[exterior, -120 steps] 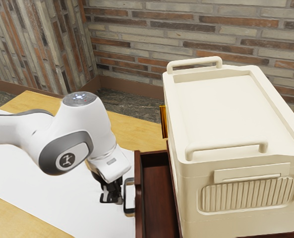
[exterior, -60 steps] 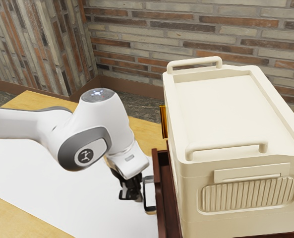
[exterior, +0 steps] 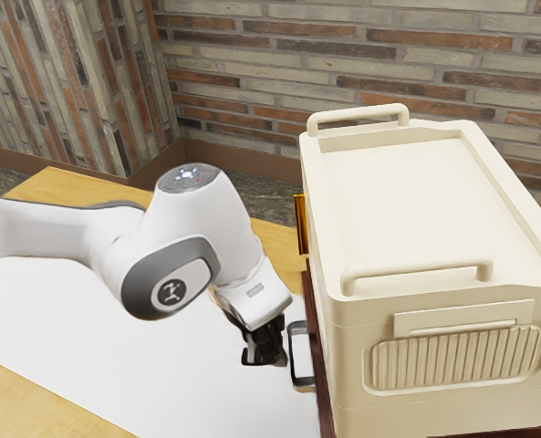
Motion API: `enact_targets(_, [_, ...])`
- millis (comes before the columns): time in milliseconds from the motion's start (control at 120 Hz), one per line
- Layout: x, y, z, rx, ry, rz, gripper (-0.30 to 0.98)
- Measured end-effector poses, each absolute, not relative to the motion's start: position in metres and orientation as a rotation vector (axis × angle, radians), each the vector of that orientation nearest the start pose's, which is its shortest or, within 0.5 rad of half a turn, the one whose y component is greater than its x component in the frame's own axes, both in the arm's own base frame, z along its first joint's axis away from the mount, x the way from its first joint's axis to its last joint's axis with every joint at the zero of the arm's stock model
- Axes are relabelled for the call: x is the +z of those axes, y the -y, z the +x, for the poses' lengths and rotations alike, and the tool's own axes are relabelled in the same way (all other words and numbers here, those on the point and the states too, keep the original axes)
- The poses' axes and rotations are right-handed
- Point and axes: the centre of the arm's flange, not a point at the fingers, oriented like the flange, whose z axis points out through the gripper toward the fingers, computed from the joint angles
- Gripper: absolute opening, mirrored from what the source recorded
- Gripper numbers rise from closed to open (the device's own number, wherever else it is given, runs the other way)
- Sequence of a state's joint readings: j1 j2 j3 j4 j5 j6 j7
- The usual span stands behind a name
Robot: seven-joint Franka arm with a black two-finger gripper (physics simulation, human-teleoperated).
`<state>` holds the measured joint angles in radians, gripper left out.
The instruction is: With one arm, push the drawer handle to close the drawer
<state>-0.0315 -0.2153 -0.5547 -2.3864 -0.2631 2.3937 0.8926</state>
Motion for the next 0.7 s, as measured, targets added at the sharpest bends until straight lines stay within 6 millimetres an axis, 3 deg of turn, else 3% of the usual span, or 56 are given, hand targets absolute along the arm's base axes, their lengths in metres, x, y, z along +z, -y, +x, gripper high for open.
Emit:
enact_targets(283, [0.414,0.280,0.406,-0.419,-1.919,-2.504,-0.10])
enact_targets(433, [0.416,0.270,0.399,-0.410,-1.888,-2.503,-0.10])
enact_targets(617, [0.422,0.253,0.404,-0.307,-1.820,-2.577,0.28])
enact_targets(700, [0.460,0.254,0.407,-0.328,-1.776,-2.591,0.41])
